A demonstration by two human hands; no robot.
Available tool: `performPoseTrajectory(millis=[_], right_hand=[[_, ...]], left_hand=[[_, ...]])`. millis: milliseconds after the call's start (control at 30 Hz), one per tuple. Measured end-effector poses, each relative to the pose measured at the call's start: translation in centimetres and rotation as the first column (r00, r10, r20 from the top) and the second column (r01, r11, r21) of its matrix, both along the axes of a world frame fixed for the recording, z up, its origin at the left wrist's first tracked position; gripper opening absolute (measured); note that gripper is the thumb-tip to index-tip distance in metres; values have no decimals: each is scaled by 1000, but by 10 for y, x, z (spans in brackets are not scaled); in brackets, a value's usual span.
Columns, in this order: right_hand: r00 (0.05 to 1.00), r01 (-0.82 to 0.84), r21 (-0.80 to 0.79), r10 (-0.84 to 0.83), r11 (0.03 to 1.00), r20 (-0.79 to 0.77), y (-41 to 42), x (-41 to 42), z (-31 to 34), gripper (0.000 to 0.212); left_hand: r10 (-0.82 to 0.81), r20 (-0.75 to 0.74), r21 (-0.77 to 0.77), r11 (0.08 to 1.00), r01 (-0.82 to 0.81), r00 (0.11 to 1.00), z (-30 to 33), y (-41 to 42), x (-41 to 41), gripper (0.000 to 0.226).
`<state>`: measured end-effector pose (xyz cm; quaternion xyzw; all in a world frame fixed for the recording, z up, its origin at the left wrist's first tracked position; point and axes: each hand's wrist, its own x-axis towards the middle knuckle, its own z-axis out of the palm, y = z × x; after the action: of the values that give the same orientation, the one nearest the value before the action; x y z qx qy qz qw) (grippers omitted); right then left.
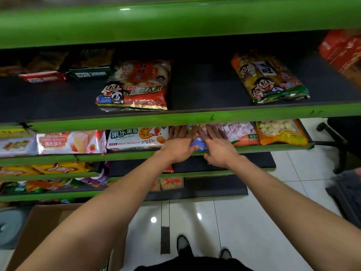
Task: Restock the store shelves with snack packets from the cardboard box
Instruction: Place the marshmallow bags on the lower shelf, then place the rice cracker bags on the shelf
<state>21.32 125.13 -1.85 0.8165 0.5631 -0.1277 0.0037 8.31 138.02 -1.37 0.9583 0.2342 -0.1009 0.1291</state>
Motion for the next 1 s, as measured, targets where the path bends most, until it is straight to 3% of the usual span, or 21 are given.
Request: performPoseTrajectory(millis=[167,233,367,567,633,733,833,900,1000], right_hand=[[999,14,215,-7,977,-34,-42,-33,4,81],[995,20,278,9,960,-100,-64,-54,-7,74],[969,-42,183,85,982,-234,-75,-95,-42,60],[882,-315,33,306,948,-358,-35,-197,-66,48],[838,-415,10,386,910,-386,-18,-239,-70,46],[773,-547,-35,489,836,-403,7,-302,-81,45],[734,-613,-99,519,784,-439,33,-367,-102,42],[731,-629,-164,506,760,-458,52,-411,-121,39],[753,-617,-275,451,737,-480,81,-474,-154,37]], left_hand=[[109,305,-51,994,-98,946,10,-35,-55,61],[253,293,-195,960,-202,922,-1,-53,-95,57],[598,59,-449,731,-513,800,-24,-83,-184,42],[836,-95,-487,435,-758,541,-44,-113,-324,13],[901,-110,-482,320,-816,419,-47,-119,-368,14],[973,-128,-576,86,-813,193,-60,-126,-433,17],[986,-166,-617,-90,-782,17,-80,-127,-499,16],[974,-220,-638,-191,-746,-62,-100,-116,-545,21],[961,-251,-659,-256,-707,-114,-136,-85,-615,19]])
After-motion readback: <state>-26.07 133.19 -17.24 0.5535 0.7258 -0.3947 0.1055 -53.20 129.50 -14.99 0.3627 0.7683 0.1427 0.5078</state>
